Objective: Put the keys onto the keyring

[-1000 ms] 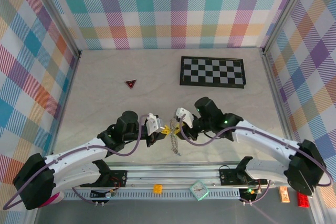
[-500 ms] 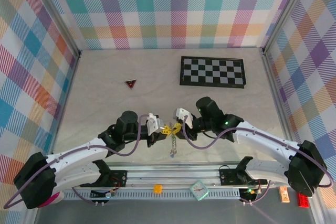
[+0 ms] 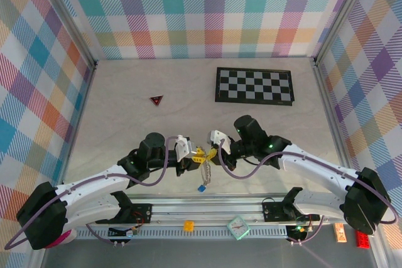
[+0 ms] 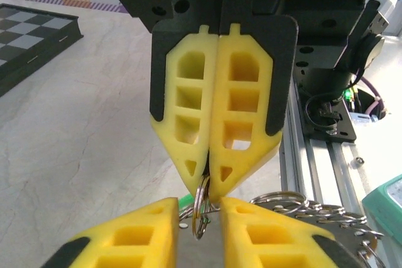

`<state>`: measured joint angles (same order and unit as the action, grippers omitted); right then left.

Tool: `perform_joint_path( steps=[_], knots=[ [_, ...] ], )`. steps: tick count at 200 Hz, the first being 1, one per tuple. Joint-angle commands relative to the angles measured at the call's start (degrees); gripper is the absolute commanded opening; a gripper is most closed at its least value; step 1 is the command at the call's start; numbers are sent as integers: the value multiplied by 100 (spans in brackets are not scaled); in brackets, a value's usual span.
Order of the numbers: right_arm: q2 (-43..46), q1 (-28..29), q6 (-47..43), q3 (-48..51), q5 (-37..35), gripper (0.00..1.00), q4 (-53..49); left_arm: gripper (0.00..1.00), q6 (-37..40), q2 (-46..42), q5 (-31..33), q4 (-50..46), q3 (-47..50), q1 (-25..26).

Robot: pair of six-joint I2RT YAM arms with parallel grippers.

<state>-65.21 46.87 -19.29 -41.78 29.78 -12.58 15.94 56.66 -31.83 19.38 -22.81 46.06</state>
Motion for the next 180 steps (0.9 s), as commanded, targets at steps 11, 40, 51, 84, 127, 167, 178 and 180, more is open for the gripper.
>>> perform_joint_path(
  steps=[11, 40, 51, 84, 127, 167, 178, 180],
  knots=[
    [-183, 15, -548, -547, -80, 0, -667, 28, 189, -96, 150, -659, -308, 60],
    [-501, 56, -815, -958, -199, 0, -1308, 28, 354, 62, 274, -1187, -550, 56],
    [-590, 100, -921, -1080, -252, 0, -1477, 27, 382, 132, 280, -1283, -622, 54],
    [-764, 207, -1134, -1378, -304, 0, -1830, 16, 429, 333, 223, -1242, -749, 52],
    [-742, 270, -1140, -1439, -367, 0, -1823, 0, 497, 404, 104, -1276, -838, 59],
    [-146, 164, -532, -791, -628, 22, -953, 0, 420, 213, -23, -1055, -673, 58],
    [46, 30, -250, -515, -519, 28, -624, 0, 375, 149, -82, -888, -589, 55],
    [58, 18, -228, -489, -505, 28, -606, 0, 355, 142, -85, -856, -581, 55]
  ],
)
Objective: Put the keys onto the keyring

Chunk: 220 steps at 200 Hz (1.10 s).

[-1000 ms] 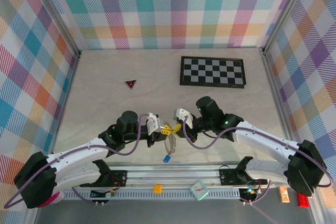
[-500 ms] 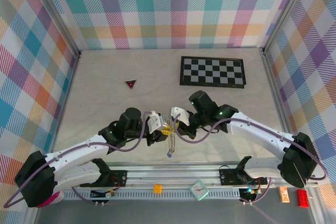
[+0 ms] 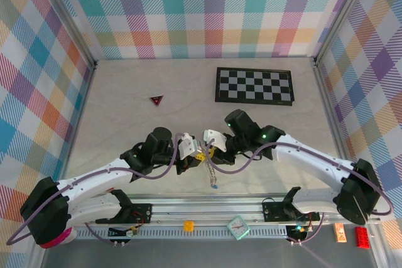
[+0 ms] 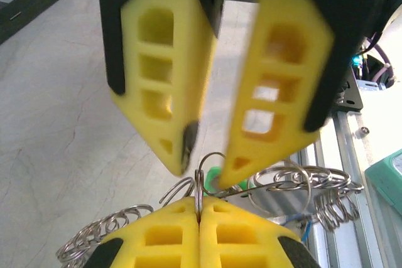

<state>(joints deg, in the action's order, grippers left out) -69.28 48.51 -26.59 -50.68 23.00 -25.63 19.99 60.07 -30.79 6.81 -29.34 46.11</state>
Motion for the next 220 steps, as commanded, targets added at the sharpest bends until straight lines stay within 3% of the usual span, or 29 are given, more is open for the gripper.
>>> perform_joint_path(
  steps=[1, 93, 191, 220],
  knots=[
    [479, -152, 526, 418, 180, 28, 717, 0, -57, -203, -190, 418, 84, 53],
    [500, -219, 1428, 776, 591, 29, 1059, 0, -266, -271, -131, 1055, 380, 55],
    [378, -228, 1511, 674, 607, 0, 941, 0, -293, -452, -70, 1273, 551, 56],
    [382, -245, 1538, 703, 631, 0, 997, 0, -341, -521, -49, 1440, 618, 48]
  ],
)
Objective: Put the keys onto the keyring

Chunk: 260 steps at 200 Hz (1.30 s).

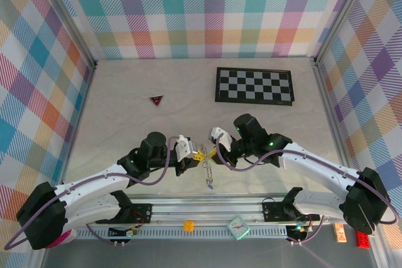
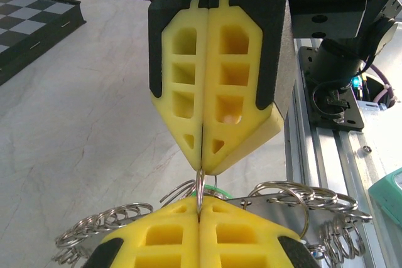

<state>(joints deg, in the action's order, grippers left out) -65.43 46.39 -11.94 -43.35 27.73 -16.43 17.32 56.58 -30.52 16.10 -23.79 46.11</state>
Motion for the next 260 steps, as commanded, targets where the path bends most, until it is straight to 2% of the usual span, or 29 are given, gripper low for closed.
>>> perform_joint_path(
  steps=[1, 74, 95, 137, 217, 260],
  knots=[
    [-4, -29, 76, -27, 161, 0, 78, 0, -77, -172, -76, 518, 65, 52],
    [-135, -27, 171, 37, 271, 0, 302, 0, -274, -229, -213, 970, 197, 50],
    [101, -38, 198, 150, 75, 17, 435, 0, -296, -211, -199, 1044, 252, 54],
    [756, -47, 130, 553, 24, 28, 1223, 0, -308, -77, -243, 1046, 331, 49],
    [328, -42, -60, 484, 409, 29, 1222, 0, -398, -36, -358, 1174, 322, 52],
    [114, -43, -146, 381, 683, 24, 1194, 0, -427, -66, -421, 1194, 304, 50]
  ],
)
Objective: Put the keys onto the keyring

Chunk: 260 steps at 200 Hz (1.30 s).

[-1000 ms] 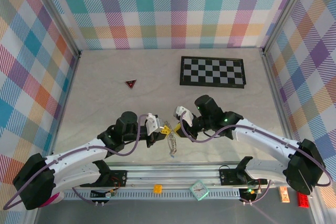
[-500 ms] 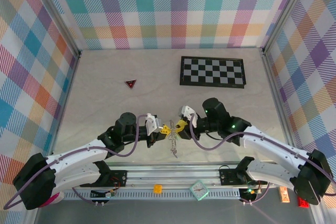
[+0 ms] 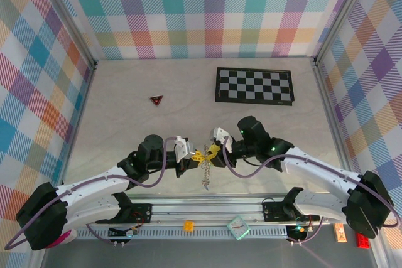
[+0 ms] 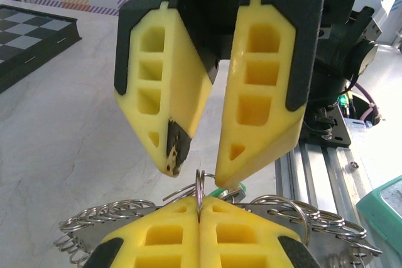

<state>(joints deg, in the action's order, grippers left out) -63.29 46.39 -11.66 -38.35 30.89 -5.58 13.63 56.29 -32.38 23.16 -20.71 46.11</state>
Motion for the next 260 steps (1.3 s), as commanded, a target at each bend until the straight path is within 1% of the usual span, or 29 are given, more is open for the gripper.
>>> perform_joint_path(
  steps=[1, 25, 45, 57, 68, 91, 109, 132, 177, 215, 260],
  knots=[
    [-107, -43, -176, -120, 374, 24, 110, 0, -64, -38, -235, 488, -4, 53],
    [-248, -47, -192, -185, 544, 19, 172, 0, -93, -34, -304, 532, -3, 50],
    [-315, -44, -237, -258, 632, 9, 139, 0, -97, -59, -304, 531, 4, 52],
    [-299, -43, -295, -276, 626, 0, 121, 0, -89, -70, -276, 495, -3, 50],
    [-262, -43, -366, -280, 581, 0, 58, 0, -88, -82, -182, 409, -26, 50],
    [-184, -47, -636, -410, 369, 0, -318, 21, 2, -167, 83, 99, -83, 55],
    [-254, -42, -953, -692, 152, 0, -956, 24, 174, -206, 170, -469, -271, 50],
    [-439, 33, -1327, -1088, -105, 0, -1763, 23, 375, -153, 140, -1143, -540, 50],
    [-707, 254, -1822, -1579, -520, 0, -2622, 18, 461, -66, 51, -1330, -684, 51],
    [-901, 396, -1983, -1855, -533, 0, -2847, 11, 518, 12, -58, -1401, -775, 52],
    [-989, 506, -1871, -1886, -431, 0, -2626, 11, 527, 118, -163, -1384, -817, 56]
  ],
)
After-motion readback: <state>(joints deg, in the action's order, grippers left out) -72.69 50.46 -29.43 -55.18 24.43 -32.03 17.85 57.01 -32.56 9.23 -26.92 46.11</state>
